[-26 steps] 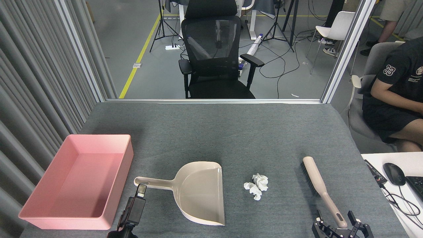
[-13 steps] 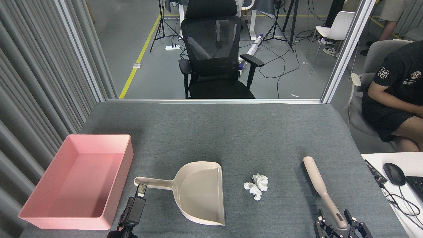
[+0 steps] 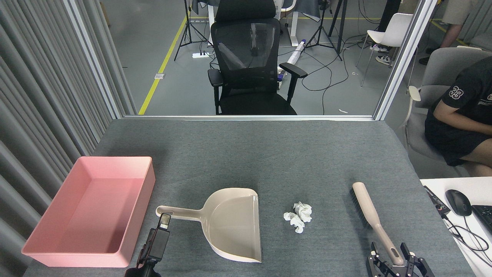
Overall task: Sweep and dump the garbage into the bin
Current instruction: 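Close the left gripper on the dustpan handle and the right gripper on the brush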
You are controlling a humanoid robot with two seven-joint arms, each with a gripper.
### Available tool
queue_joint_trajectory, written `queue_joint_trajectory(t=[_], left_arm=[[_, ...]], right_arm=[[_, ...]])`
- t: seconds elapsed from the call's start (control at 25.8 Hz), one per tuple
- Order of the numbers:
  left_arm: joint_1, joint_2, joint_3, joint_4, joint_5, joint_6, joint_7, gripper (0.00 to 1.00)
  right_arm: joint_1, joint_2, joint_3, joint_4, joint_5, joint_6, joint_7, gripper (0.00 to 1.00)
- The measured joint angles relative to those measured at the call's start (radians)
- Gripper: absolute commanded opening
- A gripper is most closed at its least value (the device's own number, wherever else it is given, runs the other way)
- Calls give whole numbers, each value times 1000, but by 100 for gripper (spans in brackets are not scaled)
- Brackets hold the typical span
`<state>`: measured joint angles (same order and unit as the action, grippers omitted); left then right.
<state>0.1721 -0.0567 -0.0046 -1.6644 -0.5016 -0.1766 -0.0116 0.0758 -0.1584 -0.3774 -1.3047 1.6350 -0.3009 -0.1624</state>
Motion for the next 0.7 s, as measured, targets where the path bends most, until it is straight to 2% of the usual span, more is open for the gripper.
queue_joint_trajectory(t=[0.12, 0.27, 0.54, 0.58, 0.7], left_arm=[[0, 0, 0, 0, 0, 0, 0, 100], [0, 0, 0, 0, 0, 0, -1, 100], [-1, -1, 0, 0, 0, 0, -1, 100], [-2, -1, 0, 0, 0, 0, -1, 100], [-2, -1, 0, 0, 0, 0, -1, 100]], right_arm=[[1, 0, 0, 0, 0, -2, 0, 75], [2, 0, 0, -1, 0, -2, 0, 64], [2, 1, 0, -1, -1, -5, -4, 60], [2, 1, 0, -1, -1, -5, -4, 54], [3, 2, 0, -1, -1, -7, 1, 50]])
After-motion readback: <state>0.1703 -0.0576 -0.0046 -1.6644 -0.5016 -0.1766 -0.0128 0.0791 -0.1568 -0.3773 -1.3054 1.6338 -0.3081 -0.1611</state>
